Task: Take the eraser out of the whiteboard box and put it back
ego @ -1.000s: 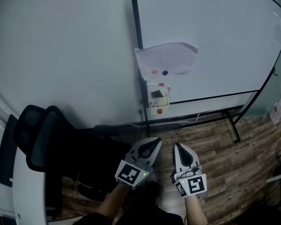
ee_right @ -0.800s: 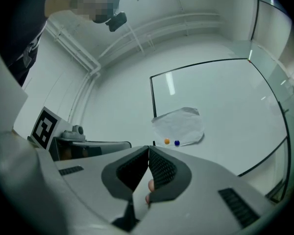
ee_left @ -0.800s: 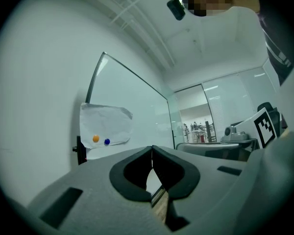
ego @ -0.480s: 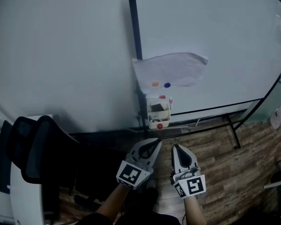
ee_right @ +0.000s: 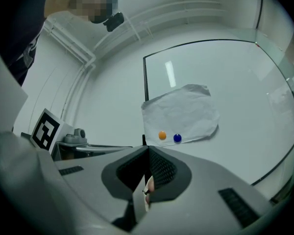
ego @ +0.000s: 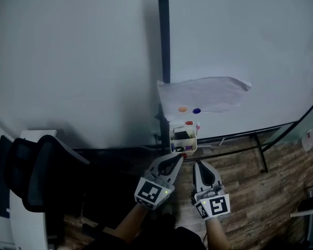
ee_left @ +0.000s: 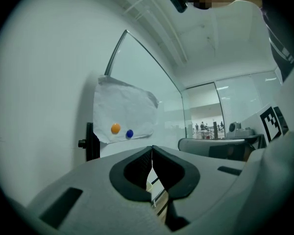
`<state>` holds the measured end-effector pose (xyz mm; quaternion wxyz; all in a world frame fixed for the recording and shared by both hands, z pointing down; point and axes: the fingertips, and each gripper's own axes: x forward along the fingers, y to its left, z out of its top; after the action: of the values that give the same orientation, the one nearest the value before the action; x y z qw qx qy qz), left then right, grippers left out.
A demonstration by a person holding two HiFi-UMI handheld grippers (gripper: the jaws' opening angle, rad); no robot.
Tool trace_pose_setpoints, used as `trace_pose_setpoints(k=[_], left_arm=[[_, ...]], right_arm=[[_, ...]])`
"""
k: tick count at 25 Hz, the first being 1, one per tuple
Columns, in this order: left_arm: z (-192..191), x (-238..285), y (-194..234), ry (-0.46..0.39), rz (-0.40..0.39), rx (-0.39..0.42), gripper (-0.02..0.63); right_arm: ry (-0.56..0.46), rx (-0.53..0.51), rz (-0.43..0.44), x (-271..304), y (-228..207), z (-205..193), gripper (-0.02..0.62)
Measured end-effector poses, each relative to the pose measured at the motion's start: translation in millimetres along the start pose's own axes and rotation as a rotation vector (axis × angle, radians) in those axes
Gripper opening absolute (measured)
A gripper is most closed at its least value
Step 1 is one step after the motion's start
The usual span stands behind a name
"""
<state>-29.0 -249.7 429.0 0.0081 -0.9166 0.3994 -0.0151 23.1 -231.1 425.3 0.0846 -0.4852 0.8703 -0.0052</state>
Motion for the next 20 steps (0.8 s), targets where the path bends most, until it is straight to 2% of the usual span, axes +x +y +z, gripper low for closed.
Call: trace_pose_setpoints(k=[8, 14, 20], left_arm=[[-22, 25, 21, 0.018, 0.041, -0.046, 0.006], [-45, 43, 50, 0.082, 0.204, -0.123, 0.006], [-59, 57, 59, 0.138, 0.351, -0.163, 0.006]], right_arm=[[0.026, -0.016, 0.040, 34, -16, -14, 0.003], [0.053, 0.009, 0.124, 54, -35, -27, 0.003], [0.066, 0.062, 0.241, 68, -45, -34, 0.005]])
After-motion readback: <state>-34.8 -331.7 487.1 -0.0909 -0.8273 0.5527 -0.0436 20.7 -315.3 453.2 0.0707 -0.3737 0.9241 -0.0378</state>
